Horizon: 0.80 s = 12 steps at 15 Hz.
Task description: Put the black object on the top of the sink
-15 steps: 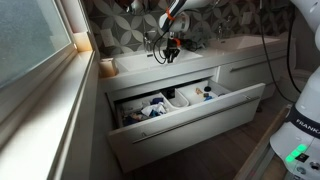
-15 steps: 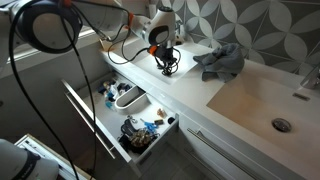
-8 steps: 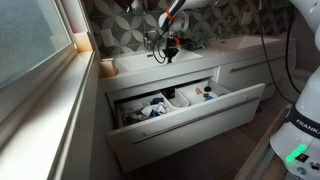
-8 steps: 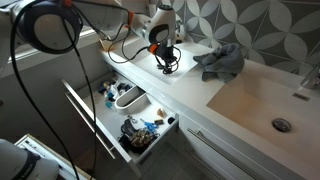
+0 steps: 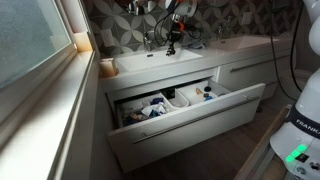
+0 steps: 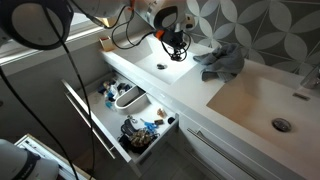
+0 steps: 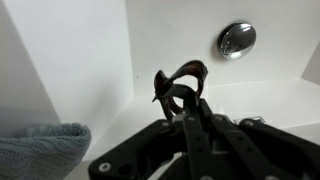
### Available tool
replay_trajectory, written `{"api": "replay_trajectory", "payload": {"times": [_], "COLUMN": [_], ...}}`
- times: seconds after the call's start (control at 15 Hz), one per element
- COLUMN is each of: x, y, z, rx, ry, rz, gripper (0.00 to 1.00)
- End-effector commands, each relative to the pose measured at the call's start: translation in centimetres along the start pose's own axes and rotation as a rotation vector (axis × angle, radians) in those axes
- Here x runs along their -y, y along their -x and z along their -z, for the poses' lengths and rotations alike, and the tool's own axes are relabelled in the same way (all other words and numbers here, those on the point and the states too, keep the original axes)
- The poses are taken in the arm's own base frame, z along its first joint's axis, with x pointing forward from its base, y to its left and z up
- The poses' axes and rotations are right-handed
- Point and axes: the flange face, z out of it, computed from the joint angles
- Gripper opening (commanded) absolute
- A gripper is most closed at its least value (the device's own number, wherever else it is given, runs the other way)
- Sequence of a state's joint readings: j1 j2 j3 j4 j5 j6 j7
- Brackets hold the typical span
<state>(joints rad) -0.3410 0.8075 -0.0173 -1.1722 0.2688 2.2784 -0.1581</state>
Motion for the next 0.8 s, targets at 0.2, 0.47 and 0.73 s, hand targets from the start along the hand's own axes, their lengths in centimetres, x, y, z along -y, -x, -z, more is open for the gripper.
{"api": "replay_trajectory", "payload": {"times": [0.2, 0.47, 0.73], "x": [-2.0, -1.4, -0.4], "y": [-3.5, -3.2, -3.2], "z": [5.1, 5.4, 5.2], "rx": [-0.185, -0.176, -0.174], "ry": [-0.155, -0.165, -0.196], "rz": [-0.049, -0.039, -0.022], "gripper": [0.02, 0.07, 0.07]}}
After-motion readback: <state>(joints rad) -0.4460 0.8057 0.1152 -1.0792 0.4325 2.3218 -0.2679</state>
